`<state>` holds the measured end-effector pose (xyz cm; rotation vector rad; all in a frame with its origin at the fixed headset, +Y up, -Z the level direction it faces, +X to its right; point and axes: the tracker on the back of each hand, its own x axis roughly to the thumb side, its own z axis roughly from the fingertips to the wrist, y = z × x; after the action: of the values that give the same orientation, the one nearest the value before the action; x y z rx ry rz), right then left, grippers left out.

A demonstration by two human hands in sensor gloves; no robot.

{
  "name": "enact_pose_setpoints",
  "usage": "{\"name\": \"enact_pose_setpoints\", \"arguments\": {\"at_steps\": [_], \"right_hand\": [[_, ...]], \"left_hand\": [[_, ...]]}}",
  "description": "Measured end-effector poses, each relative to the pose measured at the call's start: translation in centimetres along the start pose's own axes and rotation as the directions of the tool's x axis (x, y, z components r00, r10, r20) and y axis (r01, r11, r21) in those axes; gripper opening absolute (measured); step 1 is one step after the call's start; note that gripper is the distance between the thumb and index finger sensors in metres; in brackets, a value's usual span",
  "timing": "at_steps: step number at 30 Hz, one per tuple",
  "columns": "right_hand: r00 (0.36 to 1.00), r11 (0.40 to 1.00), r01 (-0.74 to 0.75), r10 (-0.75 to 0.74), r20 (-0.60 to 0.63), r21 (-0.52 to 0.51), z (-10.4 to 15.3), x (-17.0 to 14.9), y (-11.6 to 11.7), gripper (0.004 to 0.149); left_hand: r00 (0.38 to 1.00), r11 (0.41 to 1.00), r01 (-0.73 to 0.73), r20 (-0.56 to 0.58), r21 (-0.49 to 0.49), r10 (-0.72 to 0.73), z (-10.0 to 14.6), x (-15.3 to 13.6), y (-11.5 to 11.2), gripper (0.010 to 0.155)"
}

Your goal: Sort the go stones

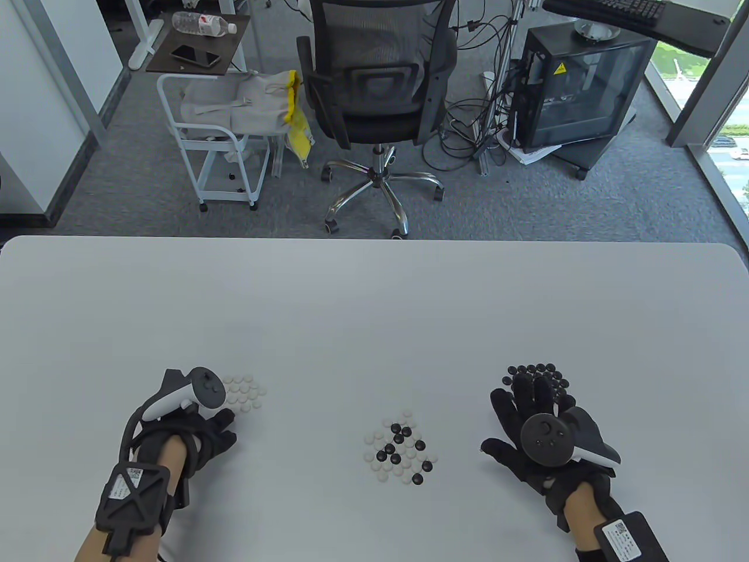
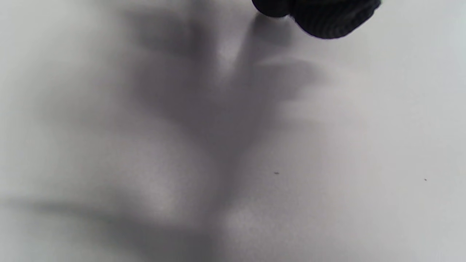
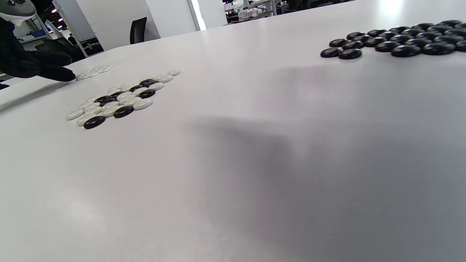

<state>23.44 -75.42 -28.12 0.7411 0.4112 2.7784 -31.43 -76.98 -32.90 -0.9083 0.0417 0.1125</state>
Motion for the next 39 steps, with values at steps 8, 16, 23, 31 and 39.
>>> {"name": "enact_pose_setpoints", "arguments": {"at_steps": [8, 16, 23, 31, 39], "right_hand": [[1.000, 1.000, 0.000, 0.000, -0.002, 0.003, 0.0, -0.1, 0.0, 0.085], [1.000, 1.000, -0.001, 0.001, -0.001, -0.001, 0.1, -0.1, -0.1, 0.085], [1.000, 1.000, -0.003, 0.003, 0.004, -0.008, 0.1, -0.1, -0.2, 0.085], [1.000, 1.000, -0.004, 0.004, 0.006, -0.011, 0.2, -0.1, -0.2, 0.085], [1.000, 1.000, -0.004, 0.004, -0.001, -0.003, 0.3, -0.2, -0.2, 0.085]], "left_hand": [[0.989, 0.997, -0.018, 0.147, 0.074, 0.007, 2.8, 3.6, 2.9, 0.067], [0.937, 0.979, 0.183, 0.285, 0.088, -0.200, 4.3, 11.8, 2.4, 0.065], [0.881, 0.946, 0.320, 0.351, 0.053, -0.318, 3.0, 17.9, 0.2, 0.064], [0.851, 0.928, 0.372, 0.389, 0.032, -0.354, 1.1, 21.3, -1.2, 0.066], [0.839, 0.920, 0.389, 0.398, 0.035, -0.370, 0.2, 22.3, -2.1, 0.066]]}}
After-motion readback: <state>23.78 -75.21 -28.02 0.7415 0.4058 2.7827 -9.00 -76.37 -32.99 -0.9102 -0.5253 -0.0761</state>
